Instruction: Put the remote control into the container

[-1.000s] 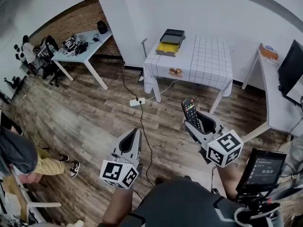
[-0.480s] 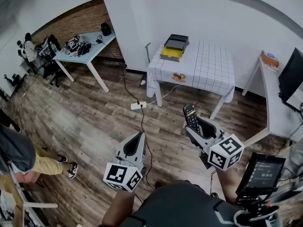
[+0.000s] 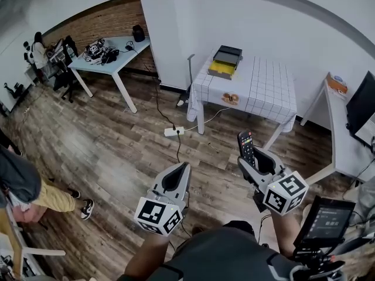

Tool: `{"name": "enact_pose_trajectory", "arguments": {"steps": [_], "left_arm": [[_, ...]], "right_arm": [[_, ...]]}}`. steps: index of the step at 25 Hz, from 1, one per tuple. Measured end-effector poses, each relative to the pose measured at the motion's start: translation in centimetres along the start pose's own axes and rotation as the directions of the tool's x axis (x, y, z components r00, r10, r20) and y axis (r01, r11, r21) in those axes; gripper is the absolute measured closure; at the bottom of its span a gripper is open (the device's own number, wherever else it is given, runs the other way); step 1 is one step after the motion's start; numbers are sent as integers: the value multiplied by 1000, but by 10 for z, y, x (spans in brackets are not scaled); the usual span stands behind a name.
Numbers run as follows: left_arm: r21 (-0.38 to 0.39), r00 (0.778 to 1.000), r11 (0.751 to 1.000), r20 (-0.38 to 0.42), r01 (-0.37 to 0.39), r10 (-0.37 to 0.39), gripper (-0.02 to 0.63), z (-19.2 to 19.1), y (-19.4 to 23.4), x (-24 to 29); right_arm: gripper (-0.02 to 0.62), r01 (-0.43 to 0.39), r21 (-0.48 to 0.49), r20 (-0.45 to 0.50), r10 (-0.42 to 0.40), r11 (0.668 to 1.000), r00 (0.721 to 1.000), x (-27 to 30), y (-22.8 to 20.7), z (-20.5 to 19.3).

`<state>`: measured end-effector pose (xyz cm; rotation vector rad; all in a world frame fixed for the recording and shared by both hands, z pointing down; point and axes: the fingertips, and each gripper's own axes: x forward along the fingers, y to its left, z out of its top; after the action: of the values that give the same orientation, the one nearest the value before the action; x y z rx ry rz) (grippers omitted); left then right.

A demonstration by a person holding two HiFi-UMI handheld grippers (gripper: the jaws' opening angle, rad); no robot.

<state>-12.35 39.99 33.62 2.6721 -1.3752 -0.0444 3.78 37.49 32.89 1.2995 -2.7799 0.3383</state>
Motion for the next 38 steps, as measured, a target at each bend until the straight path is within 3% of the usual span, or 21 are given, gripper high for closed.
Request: {"name": "enact_pose_trajectory", "arguments": {"steps": [7, 13, 26, 38], "left_arm": [[-16, 1000, 1000, -1, 20, -20, 597, -8, 14, 2], [2, 1000, 1000, -16, 10, -10, 597, -2, 29, 29], [26, 1000, 1000, -7, -4, 4, 597, 28, 44, 144], [39, 998, 998, -34, -52, 53, 597, 22, 46, 236]], "right_arm": [[377, -1, -28, -12, 1, 1000, 1000, 17, 6, -2], [377, -4, -4, 12, 4, 1000, 1000, 37, -20, 12], [377, -15, -9, 32, 16, 1000, 999, 85, -120, 44], [377, -60, 2, 11, 60, 998, 998, 107, -205, 42]]}}
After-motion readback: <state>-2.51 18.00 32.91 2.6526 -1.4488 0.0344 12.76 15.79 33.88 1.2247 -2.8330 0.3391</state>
